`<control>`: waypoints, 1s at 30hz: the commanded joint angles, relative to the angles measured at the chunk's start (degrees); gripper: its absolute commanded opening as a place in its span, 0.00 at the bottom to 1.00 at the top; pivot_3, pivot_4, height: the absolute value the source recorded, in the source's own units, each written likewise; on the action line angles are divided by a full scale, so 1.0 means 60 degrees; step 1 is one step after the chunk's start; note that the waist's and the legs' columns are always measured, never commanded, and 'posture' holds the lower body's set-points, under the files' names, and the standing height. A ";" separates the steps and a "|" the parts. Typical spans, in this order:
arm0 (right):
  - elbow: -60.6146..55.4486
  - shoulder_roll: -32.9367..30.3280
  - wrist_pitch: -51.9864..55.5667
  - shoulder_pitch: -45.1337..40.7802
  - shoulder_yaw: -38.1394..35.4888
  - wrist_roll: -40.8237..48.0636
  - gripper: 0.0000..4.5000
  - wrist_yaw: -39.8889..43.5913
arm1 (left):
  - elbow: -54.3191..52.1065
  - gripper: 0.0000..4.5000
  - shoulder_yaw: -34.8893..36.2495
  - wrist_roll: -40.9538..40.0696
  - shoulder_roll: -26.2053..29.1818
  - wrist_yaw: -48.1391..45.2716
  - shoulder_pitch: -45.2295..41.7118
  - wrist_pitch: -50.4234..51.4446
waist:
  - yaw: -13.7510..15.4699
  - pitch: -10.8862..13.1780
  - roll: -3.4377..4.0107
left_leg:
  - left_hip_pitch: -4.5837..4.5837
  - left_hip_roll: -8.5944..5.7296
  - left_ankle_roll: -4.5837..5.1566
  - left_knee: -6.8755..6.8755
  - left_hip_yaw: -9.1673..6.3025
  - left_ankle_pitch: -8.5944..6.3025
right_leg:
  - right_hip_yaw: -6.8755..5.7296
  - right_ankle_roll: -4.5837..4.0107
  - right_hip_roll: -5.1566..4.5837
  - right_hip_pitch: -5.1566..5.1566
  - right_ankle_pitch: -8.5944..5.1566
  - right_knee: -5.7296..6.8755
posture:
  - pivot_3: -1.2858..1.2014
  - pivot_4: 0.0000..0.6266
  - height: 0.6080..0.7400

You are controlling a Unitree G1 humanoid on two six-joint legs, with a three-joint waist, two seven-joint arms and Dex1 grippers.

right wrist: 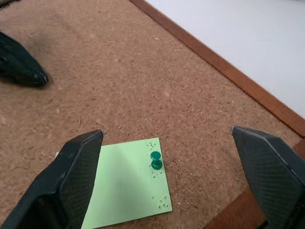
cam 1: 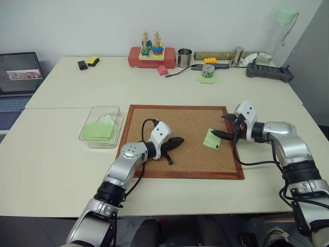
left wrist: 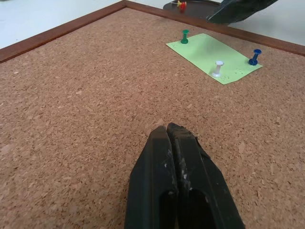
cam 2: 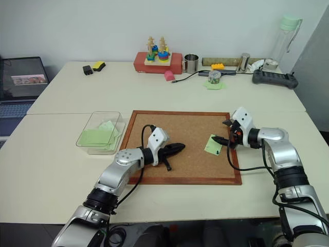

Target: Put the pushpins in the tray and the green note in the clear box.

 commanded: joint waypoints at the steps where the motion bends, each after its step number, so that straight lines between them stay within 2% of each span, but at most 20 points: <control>1: 0.0813 0.0149 -0.0712 -0.0380 -0.0033 -0.0295 1.00 -0.0013 | -0.0101 0.01 0.0008 0.0164 -0.0032 0.0111 0.0292 0.0131 | -0.0005 -0.0001 0.0002 | 0.0003 0.0000 0.0001 -0.0001 0.0002 0.0000 | 0.0003 0.0000 0.0000 0.0000 0.0000 0.0002 | 0.52 0.24 1.00; 10: 0.1426 0.0431 -0.1202 -0.0454 -0.0158 -0.0297 0.61 0.0205 | -0.0474 0.00 0.0029 0.0263 0.0033 0.0163 0.0608 0.0451 | -0.0042 -0.0005 0.0008 | 0.0015 0.0004 0.0002 -0.0006 0.0006 -0.0001 | 0.0008 0.0000 0.0003 0.0003 0.0000 0.0008 | 0.52 0.24 1.00; 16: 0.1344 0.0528 -0.1190 -0.0413 -0.0141 -0.0260 0.39 0.0389 | -0.0597 0.00 0.0024 0.0280 0.0063 0.0138 0.0670 0.0577 | -0.0040 -0.0006 0.0010 | 0.0017 0.0004 0.0002 -0.0005 0.0005 -0.0001 | 0.0007 0.0000 0.0003 0.0006 0.0000 0.0008 | 0.52 0.24 1.00; 24: 0.0780 0.0454 -0.0903 -0.0241 -0.0299 0.0039 0.01 0.0741 | -0.0628 0.00 0.0032 0.0267 0.0049 0.0168 0.0698 0.0693 | -0.0041 -0.0006 0.0011 | 0.0018 0.0004 0.0002 -0.0006 0.0006 -0.0001 | 0.0007 0.0000 0.0003 0.0006 0.0000 0.0008 | 0.52 0.24 1.00; 30: 0.0132 0.0442 0.0077 -0.0185 -0.0655 0.0577 0.00 0.0861 | -0.0668 0.00 -0.0080 0.0307 0.0063 0.0074 0.0697 0.0822 | -0.0036 -0.0006 0.0011 | 0.0017 0.0003 0.0002 -0.0006 0.0005 -0.0001 | 0.0007 0.0000 0.0002 0.0005 0.0000 0.0008 | 0.52 0.24 1.00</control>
